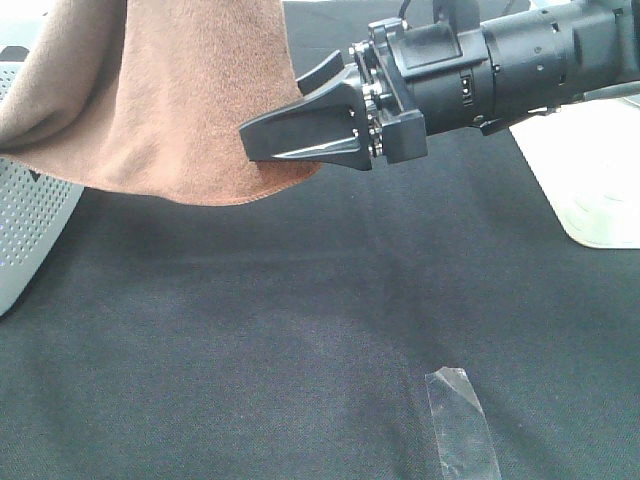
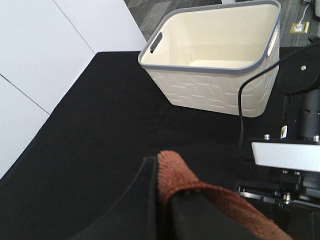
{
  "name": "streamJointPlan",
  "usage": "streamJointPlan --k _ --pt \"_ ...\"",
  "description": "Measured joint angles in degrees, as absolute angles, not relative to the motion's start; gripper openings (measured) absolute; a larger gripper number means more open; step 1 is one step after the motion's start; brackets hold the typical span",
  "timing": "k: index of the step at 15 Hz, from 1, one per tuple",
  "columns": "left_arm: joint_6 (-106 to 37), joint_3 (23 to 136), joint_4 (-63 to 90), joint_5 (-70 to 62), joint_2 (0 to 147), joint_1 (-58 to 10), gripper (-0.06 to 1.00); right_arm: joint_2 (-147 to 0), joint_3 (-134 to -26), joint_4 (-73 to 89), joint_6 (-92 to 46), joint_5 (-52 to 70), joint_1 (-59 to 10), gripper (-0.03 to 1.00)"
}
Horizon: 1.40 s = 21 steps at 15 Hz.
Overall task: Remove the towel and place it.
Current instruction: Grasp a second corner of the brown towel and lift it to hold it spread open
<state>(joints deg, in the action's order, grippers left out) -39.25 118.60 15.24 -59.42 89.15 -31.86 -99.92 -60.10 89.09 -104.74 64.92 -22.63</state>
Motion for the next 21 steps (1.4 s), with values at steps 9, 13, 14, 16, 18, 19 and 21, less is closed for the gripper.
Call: streamJointPlan --k 9,13,14,16,18,19,21 --pt "-37.87 118.60 15.99 -62.28 90.24 -31.86 0.00 -99.92 -60.10 89.09 -92.65 62.91 -22.63 0.01" --pt "-34.72 118.60 4.01 -64.74 90.24 -31.86 0.00 -96.14 -69.79 70.19 -65.95 59.53 -22.63 0.01" --pt "-34.72 118.60 4.01 -64.74 90.24 -31.86 0.00 -96.14 -69.79 70.19 -65.95 59.53 -22.63 0.01" --pt "-33.23 118.60 -2.18 -64.69 90.24 -31.86 0.00 -95.23 -85.37 50.76 -44.18 62.74 -22.63 0.01" --pt "-30.37 118.60 -5.50 -62.57 90.24 -31.86 0.00 -95.23 -96.83 39.76 -37.18 64.92 -22.63 0.01" --pt "-28.82 118.60 -7.39 -60.62 90.24 -31.86 0.00 -95.23 -103.08 35.52 -35.64 65.60 -22.63 0.01" --pt "-27.73 118.60 -9.85 -56.95 90.24 -31.86 0.00 -95.57 -113.22 30.14 -34.32 65.78 -22.63 0.01"
